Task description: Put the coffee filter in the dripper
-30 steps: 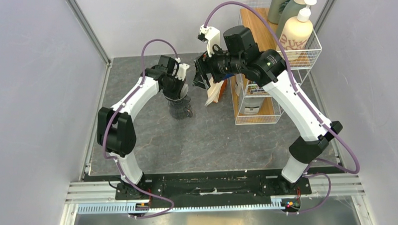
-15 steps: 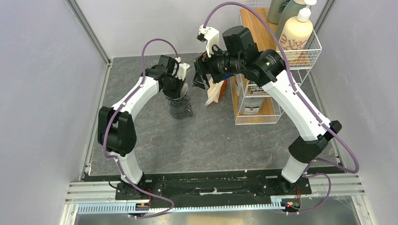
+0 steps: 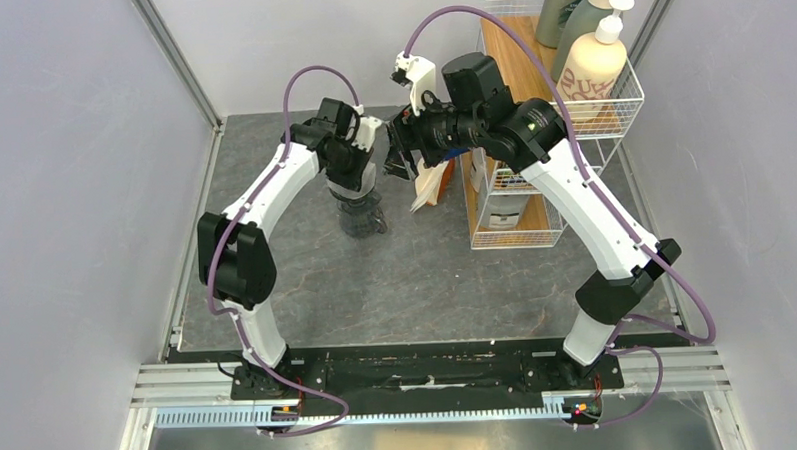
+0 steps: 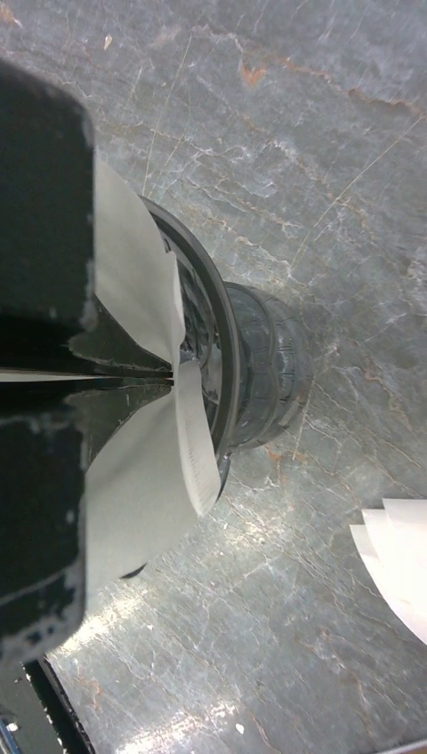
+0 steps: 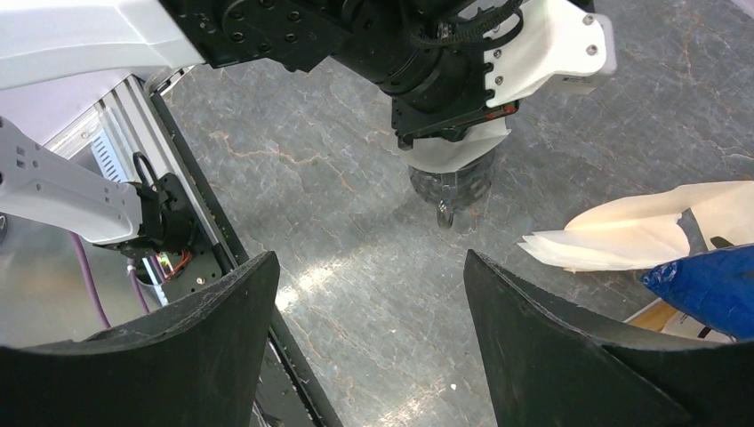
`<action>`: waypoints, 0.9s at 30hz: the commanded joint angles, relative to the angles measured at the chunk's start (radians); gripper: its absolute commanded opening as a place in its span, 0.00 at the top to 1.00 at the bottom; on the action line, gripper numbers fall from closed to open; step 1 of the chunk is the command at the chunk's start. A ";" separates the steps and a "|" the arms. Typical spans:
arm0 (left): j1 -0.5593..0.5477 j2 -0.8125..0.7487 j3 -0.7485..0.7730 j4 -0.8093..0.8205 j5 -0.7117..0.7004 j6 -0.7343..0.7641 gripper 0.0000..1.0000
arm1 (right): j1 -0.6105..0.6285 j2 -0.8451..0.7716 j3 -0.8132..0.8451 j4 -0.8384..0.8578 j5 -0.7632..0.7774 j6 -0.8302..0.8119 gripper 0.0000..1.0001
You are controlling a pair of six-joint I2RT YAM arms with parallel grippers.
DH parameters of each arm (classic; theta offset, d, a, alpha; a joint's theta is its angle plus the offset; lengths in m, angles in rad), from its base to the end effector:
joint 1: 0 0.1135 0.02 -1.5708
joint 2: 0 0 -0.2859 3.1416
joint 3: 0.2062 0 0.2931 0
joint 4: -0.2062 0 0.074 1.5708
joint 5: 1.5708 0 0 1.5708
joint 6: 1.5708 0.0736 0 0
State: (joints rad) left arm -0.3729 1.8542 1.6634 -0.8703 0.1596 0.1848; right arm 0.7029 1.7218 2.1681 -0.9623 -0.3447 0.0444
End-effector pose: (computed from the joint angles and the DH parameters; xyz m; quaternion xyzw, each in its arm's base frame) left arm 0.4284 -0.1801 0.2645 0.2848 0.9218 -0.1004 0.2429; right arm 0.3048 0.2908 0.5034 -0.3569 0.7777 0.3190 0.4075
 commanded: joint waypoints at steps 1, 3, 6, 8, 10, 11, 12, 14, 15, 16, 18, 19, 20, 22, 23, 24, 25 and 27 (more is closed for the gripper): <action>-0.015 -0.016 0.059 -0.037 -0.011 0.039 0.98 | 0.001 -0.004 0.029 0.008 -0.025 0.012 0.16; -0.017 -0.018 0.064 -0.050 -0.016 0.043 0.98 | 0.001 -0.003 0.030 0.008 -0.027 0.011 0.16; -0.020 -0.023 0.063 -0.059 -0.025 0.049 0.98 | 0.001 -0.005 0.029 0.008 -0.027 0.012 0.16; -0.018 -0.033 0.064 -0.062 -0.028 0.050 0.98 | 0.001 -0.007 0.027 0.008 -0.027 0.013 0.16; -0.020 -0.041 0.068 -0.061 -0.032 0.052 0.98 | 0.001 -0.009 0.026 0.008 -0.027 0.012 0.16; -0.020 -0.041 0.071 -0.058 -0.034 0.052 0.98 | 0.001 -0.010 0.026 0.007 -0.028 0.012 0.16; -0.019 -0.037 0.073 -0.054 -0.034 0.052 0.98 | 0.000 -0.011 0.024 0.007 -0.027 0.013 0.16; -0.019 -0.014 0.079 -0.052 -0.035 0.054 0.98 | 0.001 -0.013 0.024 0.007 -0.026 0.010 0.16; -0.020 0.000 0.080 -0.052 -0.034 0.052 0.98 | 0.001 -0.013 0.025 0.005 -0.022 0.009 0.16; -0.018 0.009 0.079 -0.048 -0.030 0.050 0.98 | 0.001 -0.014 0.026 0.004 -0.019 0.008 0.16; -0.020 0.022 0.073 -0.033 -0.028 0.050 0.98 | 0.001 -0.015 0.026 0.002 -0.018 0.008 0.16; -0.017 0.027 0.072 -0.029 -0.028 0.050 0.98 | 0.001 -0.018 0.024 0.001 -0.016 0.008 0.16; -0.018 0.033 0.071 -0.025 -0.027 0.050 0.98 | 0.001 -0.020 0.021 -0.001 -0.012 0.007 0.16; -0.017 0.042 0.066 -0.016 -0.026 0.052 0.98 | 0.001 -0.024 0.017 -0.001 -0.007 0.005 0.16; -0.017 0.047 0.064 -0.013 -0.024 0.052 0.98 | 0.000 -0.025 0.016 -0.001 -0.007 0.005 0.16; -0.017 0.051 0.062 -0.010 -0.023 0.053 0.98 | 0.001 -0.025 0.016 -0.002 -0.007 0.005 0.16; -0.018 0.054 0.060 -0.007 -0.023 0.054 0.98 | 0.001 -0.024 0.017 -0.003 -0.007 0.006 0.16; -0.018 0.055 0.053 0.000 -0.021 0.053 0.98 | 0.001 -0.021 0.018 -0.001 -0.009 0.006 0.16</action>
State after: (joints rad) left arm -0.3885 1.8996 1.6970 -0.9089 0.1326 0.2039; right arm 0.7029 1.7214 2.1681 -0.9646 -0.3580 0.0513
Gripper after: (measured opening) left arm 0.029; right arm 0.840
